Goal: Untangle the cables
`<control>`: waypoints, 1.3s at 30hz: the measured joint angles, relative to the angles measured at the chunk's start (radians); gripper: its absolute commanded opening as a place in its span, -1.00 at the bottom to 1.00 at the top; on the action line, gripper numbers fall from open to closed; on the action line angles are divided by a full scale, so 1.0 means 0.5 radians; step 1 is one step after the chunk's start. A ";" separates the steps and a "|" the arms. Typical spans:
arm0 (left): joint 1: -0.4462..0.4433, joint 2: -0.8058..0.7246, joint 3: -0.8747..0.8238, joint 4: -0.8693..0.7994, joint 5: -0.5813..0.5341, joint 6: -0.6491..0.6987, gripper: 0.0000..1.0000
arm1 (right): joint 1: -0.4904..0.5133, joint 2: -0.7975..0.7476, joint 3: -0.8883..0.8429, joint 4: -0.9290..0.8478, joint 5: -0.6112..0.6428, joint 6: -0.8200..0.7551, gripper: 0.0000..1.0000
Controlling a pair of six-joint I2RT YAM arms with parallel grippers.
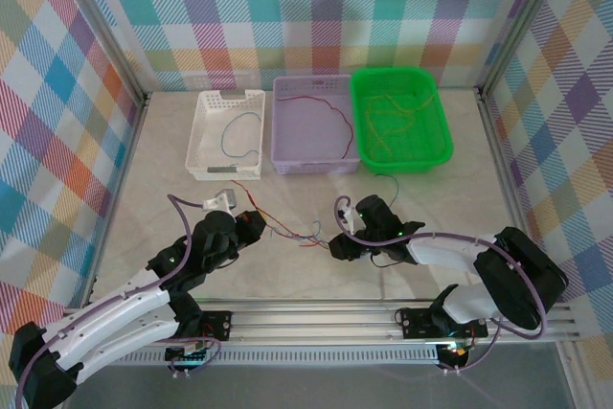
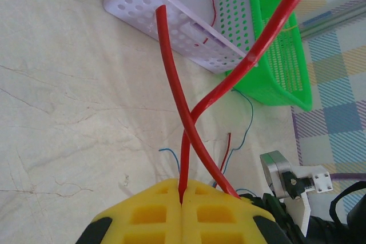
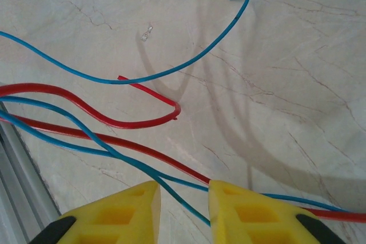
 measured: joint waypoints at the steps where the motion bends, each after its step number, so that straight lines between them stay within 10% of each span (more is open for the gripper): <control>1: 0.002 -0.002 0.000 -0.001 0.001 -0.001 -1.00 | 0.000 0.001 0.000 0.000 0.000 0.000 -0.52; 8: 0.005 -0.021 0.000 -0.013 0.001 0.000 -1.00 | 0.000 0.008 0.000 -0.007 0.031 0.011 -1.00; 15: 0.014 -0.142 0.000 -0.143 0.000 0.008 -1.00 | -0.058 -0.418 0.036 -0.372 0.517 0.041 -1.00; 28: 0.089 -0.624 0.087 -0.807 -0.045 0.140 -1.00 | -1.150 -1.155 0.394 -1.375 0.951 0.298 -1.00; 39: 0.098 -0.703 0.254 -1.221 -0.180 0.281 -1.00 | -1.329 -1.117 1.145 -1.738 0.861 0.294 -1.00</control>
